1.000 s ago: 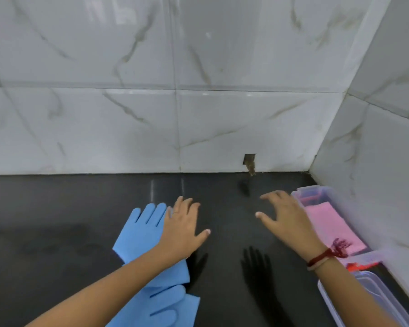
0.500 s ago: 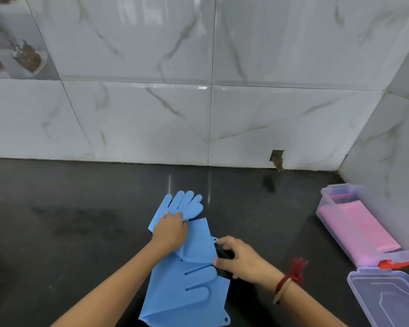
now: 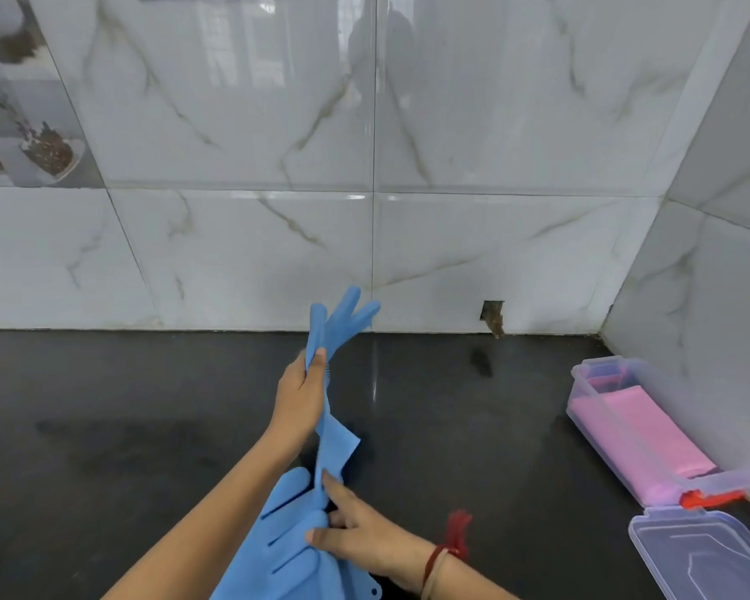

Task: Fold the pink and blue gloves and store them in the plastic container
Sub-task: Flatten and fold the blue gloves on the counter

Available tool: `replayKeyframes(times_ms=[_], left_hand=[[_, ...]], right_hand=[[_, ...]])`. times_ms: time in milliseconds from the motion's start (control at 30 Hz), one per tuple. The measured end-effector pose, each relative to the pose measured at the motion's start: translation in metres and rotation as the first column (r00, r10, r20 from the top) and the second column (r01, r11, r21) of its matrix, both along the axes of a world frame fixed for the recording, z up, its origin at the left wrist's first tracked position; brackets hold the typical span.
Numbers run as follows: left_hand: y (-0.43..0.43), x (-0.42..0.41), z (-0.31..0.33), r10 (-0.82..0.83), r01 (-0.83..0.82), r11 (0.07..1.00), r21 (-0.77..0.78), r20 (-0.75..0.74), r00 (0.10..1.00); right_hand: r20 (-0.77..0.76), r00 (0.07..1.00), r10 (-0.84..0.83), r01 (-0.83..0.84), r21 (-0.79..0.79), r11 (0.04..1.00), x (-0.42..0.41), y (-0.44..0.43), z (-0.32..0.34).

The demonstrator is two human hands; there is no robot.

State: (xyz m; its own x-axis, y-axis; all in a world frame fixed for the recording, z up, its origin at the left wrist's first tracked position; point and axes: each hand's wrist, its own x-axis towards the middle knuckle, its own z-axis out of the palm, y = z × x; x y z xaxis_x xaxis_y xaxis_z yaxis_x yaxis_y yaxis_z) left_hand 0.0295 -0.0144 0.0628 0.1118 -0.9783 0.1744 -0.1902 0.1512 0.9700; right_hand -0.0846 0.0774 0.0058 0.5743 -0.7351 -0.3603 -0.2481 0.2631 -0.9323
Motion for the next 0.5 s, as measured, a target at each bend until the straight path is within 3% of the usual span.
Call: replayKeyframes(times_ms=[100, 167, 233, 300, 367, 433, 500], left_hand=[[0.001, -0.01, 0.024, 0.032, -0.037, 0.998, -0.047, -0.104, 0.994], [0.001, -0.014, 0.043, 0.033, -0.044, 0.997, -0.059, -0.179, 0.983], [0.003, -0.016, 0.06, -0.007, -0.007, 0.999, -0.044, -0.309, 0.951], [0.004, -0.02, 0.071, -0.135, 0.155, 0.988, -0.008, -0.54, 0.831], [0.007, -0.028, 0.076, -0.201, 0.35, 0.935, 0.045, -0.747, 0.634], [0.013, -0.038, 0.073, -0.205, 0.504, 0.859, 0.088, -0.843, 0.497], [0.019, -0.051, 0.061, -0.194, 0.623, 0.775, 0.109, -0.896, 0.399]], right_hand=[[0.023, 0.999, -0.045, 0.045, 0.012, 0.999, 0.007, -0.002, 0.0], [-0.006, 0.969, -0.246, 0.244, -0.087, 0.966, 0.002, -0.002, 0.006], [0.023, 0.881, -0.473, 0.466, -0.217, 0.858, -0.016, -0.001, 0.012], [0.123, 0.743, -0.658, 0.659, -0.304, 0.687, -0.041, 0.001, 0.02], [0.243, 0.614, -0.751, 0.781, -0.326, 0.533, -0.065, 0.005, 0.032], [0.358, 0.57, -0.739, 0.82, -0.302, 0.486, -0.087, 0.01, 0.046], [0.388, 0.585, -0.712, 0.811, -0.277, 0.515, -0.108, 0.014, 0.056]])
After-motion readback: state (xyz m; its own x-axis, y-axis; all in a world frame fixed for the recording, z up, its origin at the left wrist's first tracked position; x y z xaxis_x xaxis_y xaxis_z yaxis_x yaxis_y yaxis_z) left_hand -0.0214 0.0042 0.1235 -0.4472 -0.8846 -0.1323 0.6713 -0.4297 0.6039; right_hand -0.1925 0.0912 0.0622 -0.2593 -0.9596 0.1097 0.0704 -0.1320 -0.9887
